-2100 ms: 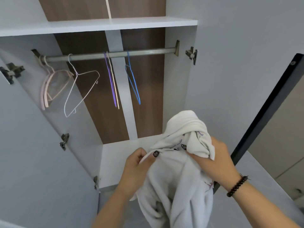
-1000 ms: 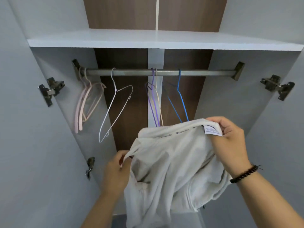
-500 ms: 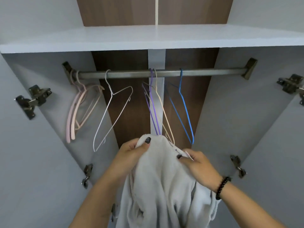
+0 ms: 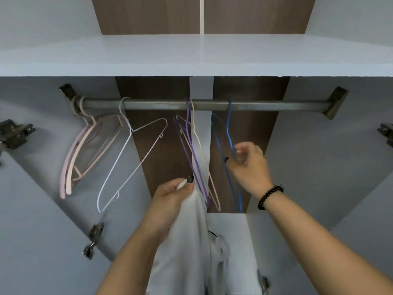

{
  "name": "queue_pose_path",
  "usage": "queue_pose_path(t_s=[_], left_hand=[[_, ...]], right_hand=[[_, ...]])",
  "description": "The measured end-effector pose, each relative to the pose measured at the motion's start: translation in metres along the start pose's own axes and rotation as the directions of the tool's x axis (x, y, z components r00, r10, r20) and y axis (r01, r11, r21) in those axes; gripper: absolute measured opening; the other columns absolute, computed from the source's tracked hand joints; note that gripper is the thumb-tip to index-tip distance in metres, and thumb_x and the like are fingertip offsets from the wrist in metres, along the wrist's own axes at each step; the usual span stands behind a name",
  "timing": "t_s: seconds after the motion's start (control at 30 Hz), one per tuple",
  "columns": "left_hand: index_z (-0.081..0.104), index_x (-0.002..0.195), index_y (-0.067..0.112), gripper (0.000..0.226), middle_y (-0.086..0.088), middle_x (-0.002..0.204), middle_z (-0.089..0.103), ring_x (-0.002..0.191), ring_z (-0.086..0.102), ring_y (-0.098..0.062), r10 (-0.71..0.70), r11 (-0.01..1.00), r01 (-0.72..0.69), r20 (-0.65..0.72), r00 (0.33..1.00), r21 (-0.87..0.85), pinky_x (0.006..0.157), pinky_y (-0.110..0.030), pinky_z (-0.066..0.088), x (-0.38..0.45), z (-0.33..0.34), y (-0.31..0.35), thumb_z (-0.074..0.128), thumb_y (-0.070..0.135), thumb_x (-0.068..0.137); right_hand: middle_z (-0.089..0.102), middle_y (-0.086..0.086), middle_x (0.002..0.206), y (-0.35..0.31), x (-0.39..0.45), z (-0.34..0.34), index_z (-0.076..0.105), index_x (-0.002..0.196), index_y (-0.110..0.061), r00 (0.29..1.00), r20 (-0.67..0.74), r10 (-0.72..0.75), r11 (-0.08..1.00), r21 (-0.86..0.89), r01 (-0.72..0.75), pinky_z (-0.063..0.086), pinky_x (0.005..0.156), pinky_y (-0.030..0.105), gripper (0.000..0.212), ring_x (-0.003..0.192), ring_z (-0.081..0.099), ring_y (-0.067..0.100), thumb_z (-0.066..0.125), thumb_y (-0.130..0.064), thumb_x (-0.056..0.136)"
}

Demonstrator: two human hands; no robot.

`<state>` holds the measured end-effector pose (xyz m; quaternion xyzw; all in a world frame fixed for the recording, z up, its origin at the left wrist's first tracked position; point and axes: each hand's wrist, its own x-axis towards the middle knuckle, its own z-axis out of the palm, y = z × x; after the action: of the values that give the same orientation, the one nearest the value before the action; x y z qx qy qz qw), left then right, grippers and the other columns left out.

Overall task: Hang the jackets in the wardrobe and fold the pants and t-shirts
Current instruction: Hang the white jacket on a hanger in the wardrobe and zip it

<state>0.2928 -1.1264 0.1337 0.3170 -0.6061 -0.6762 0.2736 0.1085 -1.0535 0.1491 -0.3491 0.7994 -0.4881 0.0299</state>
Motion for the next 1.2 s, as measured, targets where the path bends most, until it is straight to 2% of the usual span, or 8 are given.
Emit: queue_pose_path(t_s=[0.17, 0.27, 0.33, 0.43, 0.6, 0.97, 1.13, 1.2], left_hand=[[0.073, 0.069, 0.009, 0.027, -0.012, 0.069, 0.066, 0.066, 0.057, -0.023, -0.016, 1.0, 0.017, -0.05, 0.999, 0.026, 0.066, -0.03, 0.043, 0.005, 0.005, 0.004, 0.06, 0.015, 0.092], [0.066, 0.082, -0.009, 0.027, -0.023, 0.077, 0.062, 0.074, 0.054, -0.029, -0.017, 1.0, 0.015, -0.127, 0.992, -0.015, 0.072, -0.037, 0.042, 0.007, 0.007, 0.002, 0.061, 0.016, 0.092], [0.066, 0.083, -0.01, 0.028, -0.026, 0.08, 0.062, 0.074, 0.055, -0.031, -0.011, 1.0, 0.006, -0.162, 0.987, -0.03, 0.072, -0.04, 0.042, 0.007, 0.008, 0.003, 0.062, 0.016, 0.092], [0.067, 0.086, -0.009, 0.032, -0.027, 0.081, 0.061, 0.076, 0.053, -0.031, -0.005, 0.999, -0.006, -0.201, 0.98, -0.053, 0.073, -0.041, 0.04, 0.005, 0.007, 0.004, 0.069, 0.023, 0.084], [0.066, 0.094, -0.012, 0.031, -0.035, 0.092, 0.063, 0.083, 0.057, -0.033, 0.002, 0.993, -0.033, -0.258, 0.966, -0.117, 0.08, -0.041, 0.044, 0.003, 0.002, -0.003, 0.067, 0.018, 0.088], [0.072, 0.071, 0.017, 0.023, -0.014, 0.085, 0.065, 0.085, 0.058, -0.027, -0.015, 0.985, -0.044, -0.337, 0.941, -0.167, 0.08, -0.038, 0.041, -0.006, 0.002, -0.014, 0.062, 0.018, 0.092], [0.069, 0.08, 0.014, 0.012, -0.012, 0.084, 0.059, 0.084, 0.052, -0.025, 0.0, 0.966, -0.093, -0.358, 0.934, -0.243, 0.078, -0.036, 0.04, -0.026, -0.004, -0.028, 0.064, 0.018, 0.09], [0.063, 0.081, 0.017, 0.012, -0.009, 0.081, 0.049, 0.078, 0.042, -0.022, 0.006, 0.964, -0.116, -0.416, 0.909, -0.24, 0.067, -0.032, 0.034, -0.038, -0.008, -0.033, 0.062, 0.018, 0.092]], right_hand=[[0.036, 0.008, 0.132, 0.002, 0.066, 0.023, 0.037, 0.136, -0.009, 0.972, 0.092, 0.217, 0.975, 0.03, -0.221, 0.035, 0.087, 0.021, 0.063, 0.116, 0.047, 0.023, 0.07, -0.025, 0.084], [0.051, 0.012, 0.113, 0.005, 0.101, 0.034, 0.039, 0.132, -0.002, 0.903, 0.242, 0.356, 0.888, 0.215, -0.407, 0.048, 0.075, 0.029, 0.059, 0.095, 0.057, 0.025, 0.07, -0.021, 0.085], [0.056, 0.011, 0.085, 0.007, 0.115, 0.038, 0.048, 0.109, -0.005, 0.861, 0.324, 0.393, 0.819, 0.303, -0.487, 0.047, 0.049, 0.026, 0.024, 0.064, 0.056, 0.02, 0.061, -0.013, 0.092], [0.051, 0.008, 0.065, 0.017, 0.131, 0.038, 0.057, 0.075, -0.007, 0.895, 0.237, 0.379, 0.881, 0.203, -0.427, 0.036, 0.044, 0.026, 0.021, 0.051, 0.045, 0.021, 0.055, -0.015, 0.094], [0.067, 0.016, 0.092, 0.011, 0.127, 0.024, 0.068, 0.108, -0.004, 0.964, 0.059, 0.259, 0.96, 0.096, -0.264, 0.05, 0.075, 0.036, 0.026, 0.089, 0.063, 0.032, 0.053, -0.021, 0.095], [0.062, 0.017, 0.118, 0.012, 0.051, -0.035, 0.059, 0.114, -0.009, 0.987, -0.005, 0.158, 0.979, -0.13, -0.158, 0.041, 0.085, 0.032, 0.025, 0.111, 0.056, 0.034, 0.043, -0.018, 0.098], [0.066, 0.017, 0.085, 0.018, -0.006, -0.069, 0.067, 0.094, -0.004, 0.962, -0.063, 0.266, 0.945, -0.177, -0.273, 0.048, 0.06, 0.019, 0.021, 0.082, 0.063, 0.032, 0.048, -0.014, 0.094], [0.068, 0.02, 0.082, 0.018, -0.033, -0.079, 0.068, 0.086, 0.002, 0.95, -0.069, 0.305, 0.932, -0.18, -0.313, 0.05, 0.063, 0.027, 0.024, 0.083, 0.065, 0.035, 0.05, -0.013, 0.092]])
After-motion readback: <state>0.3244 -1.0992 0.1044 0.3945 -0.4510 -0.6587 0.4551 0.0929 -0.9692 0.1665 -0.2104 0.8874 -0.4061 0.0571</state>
